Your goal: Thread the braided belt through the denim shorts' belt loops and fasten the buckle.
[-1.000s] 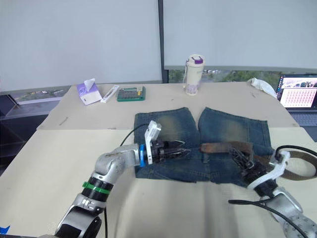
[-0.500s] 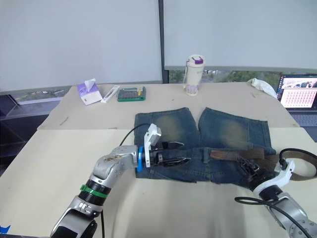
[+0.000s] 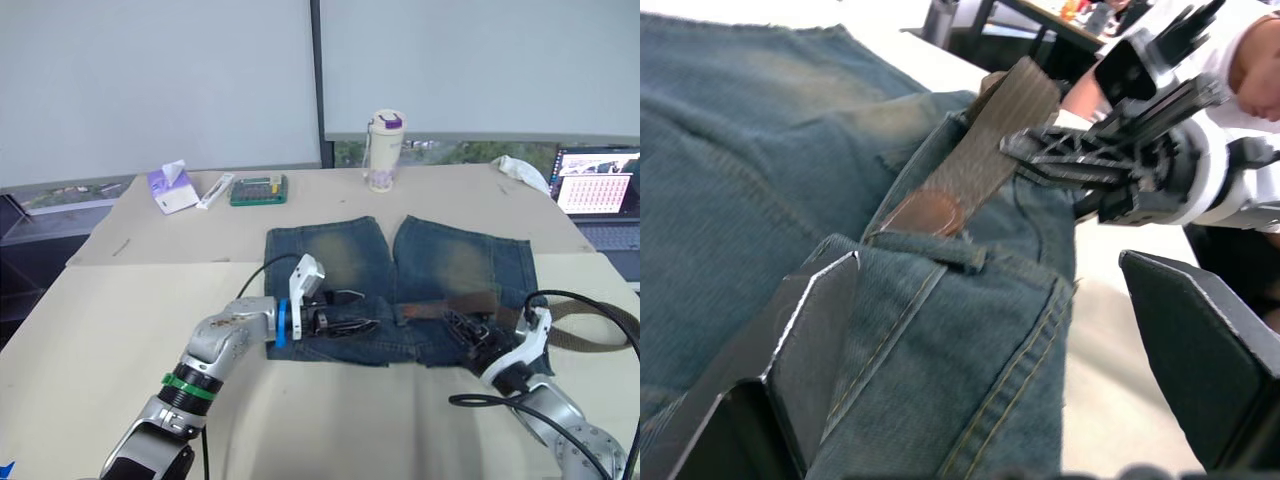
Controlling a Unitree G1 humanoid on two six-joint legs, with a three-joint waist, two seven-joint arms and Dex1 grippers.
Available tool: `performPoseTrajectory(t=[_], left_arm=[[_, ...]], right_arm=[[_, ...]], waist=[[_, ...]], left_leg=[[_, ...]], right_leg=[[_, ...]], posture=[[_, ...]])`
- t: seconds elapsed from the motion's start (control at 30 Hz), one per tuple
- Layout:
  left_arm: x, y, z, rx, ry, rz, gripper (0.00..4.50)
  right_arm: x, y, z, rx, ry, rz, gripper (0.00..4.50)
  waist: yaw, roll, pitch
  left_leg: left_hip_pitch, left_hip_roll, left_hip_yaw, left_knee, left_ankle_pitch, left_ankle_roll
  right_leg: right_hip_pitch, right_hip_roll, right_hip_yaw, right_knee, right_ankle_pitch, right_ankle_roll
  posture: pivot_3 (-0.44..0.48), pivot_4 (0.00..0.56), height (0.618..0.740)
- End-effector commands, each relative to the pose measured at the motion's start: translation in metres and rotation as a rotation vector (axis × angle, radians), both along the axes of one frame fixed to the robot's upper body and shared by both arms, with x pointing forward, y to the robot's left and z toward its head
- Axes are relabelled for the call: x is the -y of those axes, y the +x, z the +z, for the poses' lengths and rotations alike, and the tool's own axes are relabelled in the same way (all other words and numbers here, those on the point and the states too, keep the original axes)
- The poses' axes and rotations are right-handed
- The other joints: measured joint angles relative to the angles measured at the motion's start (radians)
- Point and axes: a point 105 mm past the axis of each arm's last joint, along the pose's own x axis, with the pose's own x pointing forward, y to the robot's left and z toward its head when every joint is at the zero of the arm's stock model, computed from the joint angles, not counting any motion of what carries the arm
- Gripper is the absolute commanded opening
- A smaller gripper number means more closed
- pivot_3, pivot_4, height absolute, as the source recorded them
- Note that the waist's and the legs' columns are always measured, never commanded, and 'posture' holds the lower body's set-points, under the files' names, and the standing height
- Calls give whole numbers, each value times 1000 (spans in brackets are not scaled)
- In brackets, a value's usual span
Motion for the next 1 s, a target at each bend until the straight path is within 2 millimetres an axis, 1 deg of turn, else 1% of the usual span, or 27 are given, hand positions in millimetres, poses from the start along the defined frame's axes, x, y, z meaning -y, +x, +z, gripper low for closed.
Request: performPoseTrajectory(t=[0.03, 0.1, 0.23, 0.33, 0.43, 0.57, 0.63, 0.8, 1.0], left_arm=[[-5, 7, -1, 5, 8, 52, 4421], [-5, 8, 0, 9, 5, 60, 4421], [-5, 4, 2, 26, -2, 48, 4421], [-4, -1, 4, 42, -10, 17, 4421], [-2, -10, 7, 61, -24, -40, 4421], [-3, -15, 6, 58, -14, -82, 4421], [-4, -12, 5, 50, -10, -69, 4421], [-4, -9, 4, 36, -10, -48, 4421], [-3, 3, 0, -20, -25, 39, 4421]], right_arm=[[-15, -1, 4, 19, 39, 84, 0], [-9, -3, 3, 9, 37, 75, 0], [12, -10, -3, -26, 2, 30, 0], [17, -19, -6, -62, -6, 54, 0], [10, -25, -10, -99, -12, 122, 0], [0, -19, -10, -99, -13, 160, 0], [-5, -11, -9, -89, -6, 161, 0], [-18, -1, -8, -62, 24, 174, 0], [-33, 1, -8, -17, 78, 221, 0]], waist=[[1, 0, 0], [2, 0, 0], [5, 0, 0], [5, 0, 0], [5, 0, 0], [3, 0, 0], [2, 0, 0], [4, 0, 0], [5, 1, 0]], left_leg=[[0, 0, 0, 0, 0, 0], [0, 0, -1, 0, 0, 0], [0, -1, -1, 0, 0, 0], [0, -1, 0, 0, 0, 0], [0, -1, 0, 0, 0, 0], [-1, 0, 0, 0, 0, 0], [-1, 0, 0, 0, 0, 0], [0, 0, 0, 0, 0, 0], [0, 0, -1, 1, 0, 0]], right_leg=[[0, 0, 0, 0, 0, 0], [0, 0, -1, 0, 0, 0], [0, -1, 0, 0, 0, 0], [0, -1, 0, 0, 0, 0], [0, -1, 0, 0, 0, 0], [0, 0, 0, 0, 0, 0], [0, 0, 0, 0, 0, 0], [0, 0, -1, 0, 0, 0], [0, -1, -1, 0, 0, 0]], posture=[[0, 150, 740], [0, 150, 740], [0, 150, 740], [0, 150, 740], [0, 150, 740], [0, 150, 740], [0, 150, 740], [0, 150, 740], [0, 150, 740]])
